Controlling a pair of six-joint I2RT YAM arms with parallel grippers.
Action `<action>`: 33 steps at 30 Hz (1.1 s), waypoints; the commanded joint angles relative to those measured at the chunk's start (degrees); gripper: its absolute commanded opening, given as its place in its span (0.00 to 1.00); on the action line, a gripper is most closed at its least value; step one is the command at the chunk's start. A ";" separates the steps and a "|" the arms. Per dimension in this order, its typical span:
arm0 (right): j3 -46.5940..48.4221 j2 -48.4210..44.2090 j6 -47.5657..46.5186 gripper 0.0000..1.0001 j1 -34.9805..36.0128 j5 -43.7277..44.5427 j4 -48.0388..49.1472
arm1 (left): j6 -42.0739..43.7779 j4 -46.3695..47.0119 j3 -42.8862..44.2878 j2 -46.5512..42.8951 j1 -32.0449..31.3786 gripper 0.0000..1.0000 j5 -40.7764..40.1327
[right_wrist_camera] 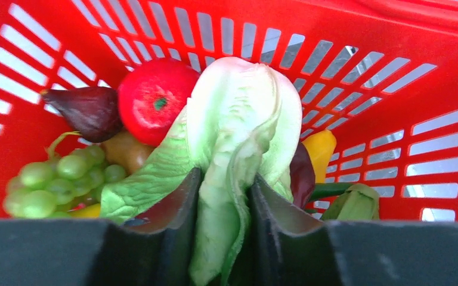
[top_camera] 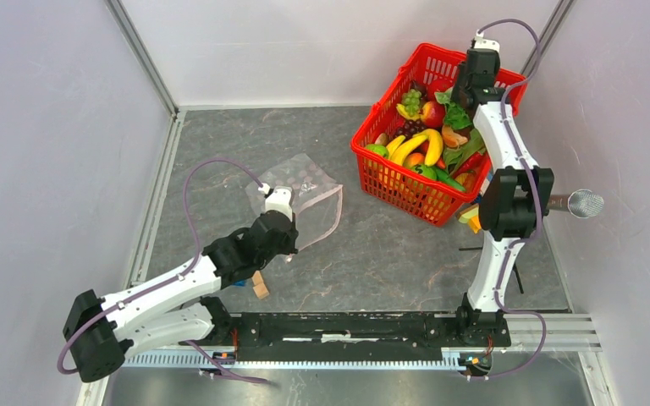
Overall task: Place the food in the zip-top bag and seal the zipper
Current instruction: Pick up the fake vegetable from the bin, then place the fake vegetable in the zipper food storage bag.
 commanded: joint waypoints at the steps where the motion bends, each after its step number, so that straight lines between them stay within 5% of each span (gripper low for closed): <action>1: -0.35 -7.98 0.30 0.26 0.56 -3.33 1.24 | 0.63 1.16 -0.36 -2.64 0.38 0.02 0.10; 4: -1.37 -12.07 0.03 0.12 0.56 -5.71 2.97 | 0.27 1.09 -0.51 -3.25 0.38 0.02 0.47; 11: -9.50 -23.00 0.38 0.11 0.65 -14.38 7.58 | 0.22 0.55 -0.07 -3.99 0.38 0.02 0.35; 14: -15.08 -27.86 -0.30 0.10 0.65 -25.12 10.36 | 0.60 -0.04 0.35 -3.98 0.46 0.02 -0.07; 25: -48.89 -54.06 1.19 0.08 4.60 -55.57 30.15 | 1.29 -0.66 1.36 -3.71 0.64 0.02 -0.60; 33: -60.45 -64.51 0.28 0.09 16.37 -56.12 28.73 | 0.81 -0.42 1.39 -3.63 0.82 0.02 -0.34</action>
